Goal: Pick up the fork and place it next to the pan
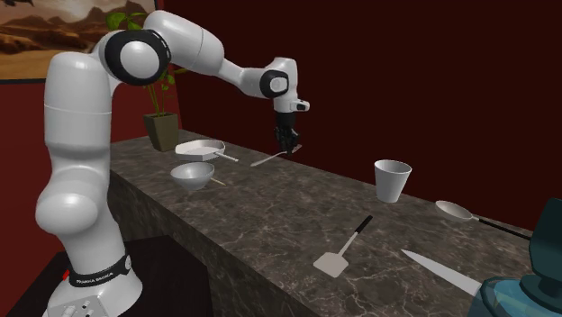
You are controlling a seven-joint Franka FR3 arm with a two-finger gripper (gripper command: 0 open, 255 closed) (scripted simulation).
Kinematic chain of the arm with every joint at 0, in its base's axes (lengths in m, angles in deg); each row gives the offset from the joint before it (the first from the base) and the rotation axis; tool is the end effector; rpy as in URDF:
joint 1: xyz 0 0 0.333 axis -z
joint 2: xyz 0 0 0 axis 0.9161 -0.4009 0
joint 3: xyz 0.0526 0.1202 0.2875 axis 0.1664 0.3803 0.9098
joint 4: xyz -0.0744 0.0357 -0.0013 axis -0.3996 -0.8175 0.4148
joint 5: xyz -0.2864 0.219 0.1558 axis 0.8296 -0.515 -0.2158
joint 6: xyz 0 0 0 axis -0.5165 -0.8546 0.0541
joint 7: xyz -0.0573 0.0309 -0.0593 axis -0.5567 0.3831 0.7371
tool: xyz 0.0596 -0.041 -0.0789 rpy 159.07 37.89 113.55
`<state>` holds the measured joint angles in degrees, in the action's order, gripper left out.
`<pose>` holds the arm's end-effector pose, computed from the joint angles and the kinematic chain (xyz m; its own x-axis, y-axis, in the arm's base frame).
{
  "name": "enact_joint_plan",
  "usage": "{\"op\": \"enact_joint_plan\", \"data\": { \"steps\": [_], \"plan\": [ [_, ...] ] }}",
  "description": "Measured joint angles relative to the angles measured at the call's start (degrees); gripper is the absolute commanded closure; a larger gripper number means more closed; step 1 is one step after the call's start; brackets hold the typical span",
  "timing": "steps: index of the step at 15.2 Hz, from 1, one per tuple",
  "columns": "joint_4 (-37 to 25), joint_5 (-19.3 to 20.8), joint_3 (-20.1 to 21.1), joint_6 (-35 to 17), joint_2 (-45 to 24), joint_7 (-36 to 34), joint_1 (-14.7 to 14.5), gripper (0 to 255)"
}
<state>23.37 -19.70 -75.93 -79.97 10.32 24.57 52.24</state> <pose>0.5760 0.2676 0.4455 0.9277 0.3709 0.0429 0.3719 -0.9281 -0.0176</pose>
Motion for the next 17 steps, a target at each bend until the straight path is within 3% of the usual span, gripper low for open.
{"op": "enact_joint_plan", "data": {
  "steps": [9,17],
  "plan": [
    [-3.6,2.4,3.6,0.7,-3.1,-11.8,-7.6,255],
    [-13.4,5.5,6.0,4.4,-9.8,-22.2,-15.7,255]
  ]
}}
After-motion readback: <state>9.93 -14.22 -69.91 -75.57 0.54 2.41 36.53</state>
